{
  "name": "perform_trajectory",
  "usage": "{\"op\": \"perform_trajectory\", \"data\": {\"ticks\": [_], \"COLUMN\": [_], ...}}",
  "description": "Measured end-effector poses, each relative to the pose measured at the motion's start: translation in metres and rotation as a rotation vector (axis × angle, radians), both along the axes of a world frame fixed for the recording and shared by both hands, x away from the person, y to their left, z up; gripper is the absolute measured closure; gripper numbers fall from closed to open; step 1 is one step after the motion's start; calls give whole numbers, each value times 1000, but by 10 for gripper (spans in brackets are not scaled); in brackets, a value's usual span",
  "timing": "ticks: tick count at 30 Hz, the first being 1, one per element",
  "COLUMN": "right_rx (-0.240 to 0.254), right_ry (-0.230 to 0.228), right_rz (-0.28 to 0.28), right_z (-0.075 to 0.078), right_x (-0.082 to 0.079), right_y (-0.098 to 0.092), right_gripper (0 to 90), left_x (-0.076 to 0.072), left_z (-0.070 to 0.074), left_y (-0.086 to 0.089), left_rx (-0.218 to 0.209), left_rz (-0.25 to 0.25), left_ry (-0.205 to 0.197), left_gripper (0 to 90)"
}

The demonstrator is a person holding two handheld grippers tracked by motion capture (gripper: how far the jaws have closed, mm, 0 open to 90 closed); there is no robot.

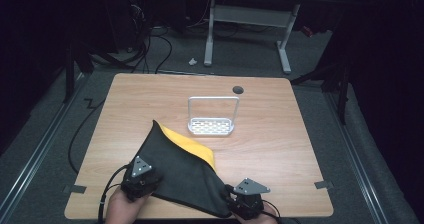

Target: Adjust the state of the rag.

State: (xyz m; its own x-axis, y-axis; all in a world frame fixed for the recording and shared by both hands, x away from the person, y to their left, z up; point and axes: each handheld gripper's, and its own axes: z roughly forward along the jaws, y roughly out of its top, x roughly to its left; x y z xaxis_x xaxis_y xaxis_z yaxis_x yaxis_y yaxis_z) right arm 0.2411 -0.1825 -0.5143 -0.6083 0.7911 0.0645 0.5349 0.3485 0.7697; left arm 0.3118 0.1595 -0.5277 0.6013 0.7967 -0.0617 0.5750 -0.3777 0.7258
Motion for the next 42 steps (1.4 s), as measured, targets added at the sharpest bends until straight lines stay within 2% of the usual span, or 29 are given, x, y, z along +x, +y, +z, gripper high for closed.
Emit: {"op": "perform_trajectory", "data": {"ticks": [3, 5, 6, 7, 9, 10, 11, 12, 13, 14, 15, 21, 23, 25, 27, 29, 31, 35, 38, 39, 40, 42], "right_rx": [13, 15, 10, -10, -42, -48, -48, -47, -43, -43, -21, -1, -27, -67, -80, -79, -67, -82, -103, -103, -133, -158], "right_ry": [-48, -60, -77, -97, -92, -73, -73, -50, -50, -50, -52, -52, -52, -65, -53, -29, -22, -69, -104, -104, -120, -120], "right_rz": [-23, -36, -42, -68, -82, -74, -74, -38, -17, -17, 9, 49, 56, 36, 20, 8, 3, -43, -138, -138, -209, -264], "right_z": [11, 15, 17, 18, 14, 10, 10, 5, 5, 5, 7, 12, 9, 6, 1, -4, -7, 3, 16, 16, 23, 27], "right_x": [12, 17, 22, 36, 49, 53, 53, 53, 51, 51, 46, 37, 34, 33, 34, 36, 37, 38, 55, 55, 71, 87], "right_y": [-3, -3, -3, -2, 0, 3, 3, 12, 17, 17, 24, 36, 39, 41, 39, 36, 32, 15, -13, -13, -32, -46], "right_gripper": [691, 697, 706, 726, 744, 740, 740, 725, 713, 713, 687, 625, 617, 612, 627, 697, 863, 872, 871, 871, 863, 790], "left_x": [-1, -1, -2, -2, -2, -2, -2, -2, -2, -2, -1, -1, -1, -1, -1, -1, -1, 0, -1, -1, 0, 0], "left_z": [0, 0, 0, 0, 0, 0, 0, 0, 0, 0, 0, 0, 0, 0, 0, 0, 0, -1, -1, -1, 0, 0], "left_y": [-1, -2, -2, -2, -1, -1, -1, -1, -1, -1, -1, -1, -1, -1, -1, 0, 0, 1, 1, 1, 1, 1], "left_rx": [7, 7, 15, 13, 10, 6, 6, 8, 9, 9, 6, 6, 5, 4, 4, 3, 2, -8, -6, -6, -5, -11], "left_rz": [1, 1, -6, -9, -10, -9, -10, -11, -11, -12, -13, -16, -15, -15, -16, -18, -17, -15, -16, -16, -17, -17], "left_ry": [-1, -3, -4, -4, -2, -1, -2, -3, -4, -3, -2, -1, -1, -2, -2, -1, -1, 3, 1, 1, 3, 7], "left_gripper": [590, 583, 583, 581, 581, 580, 579, 578, 578, 578, 578, 578, 578, 578, 578, 579, 582, 586, 586, 585, 585, 584]}}
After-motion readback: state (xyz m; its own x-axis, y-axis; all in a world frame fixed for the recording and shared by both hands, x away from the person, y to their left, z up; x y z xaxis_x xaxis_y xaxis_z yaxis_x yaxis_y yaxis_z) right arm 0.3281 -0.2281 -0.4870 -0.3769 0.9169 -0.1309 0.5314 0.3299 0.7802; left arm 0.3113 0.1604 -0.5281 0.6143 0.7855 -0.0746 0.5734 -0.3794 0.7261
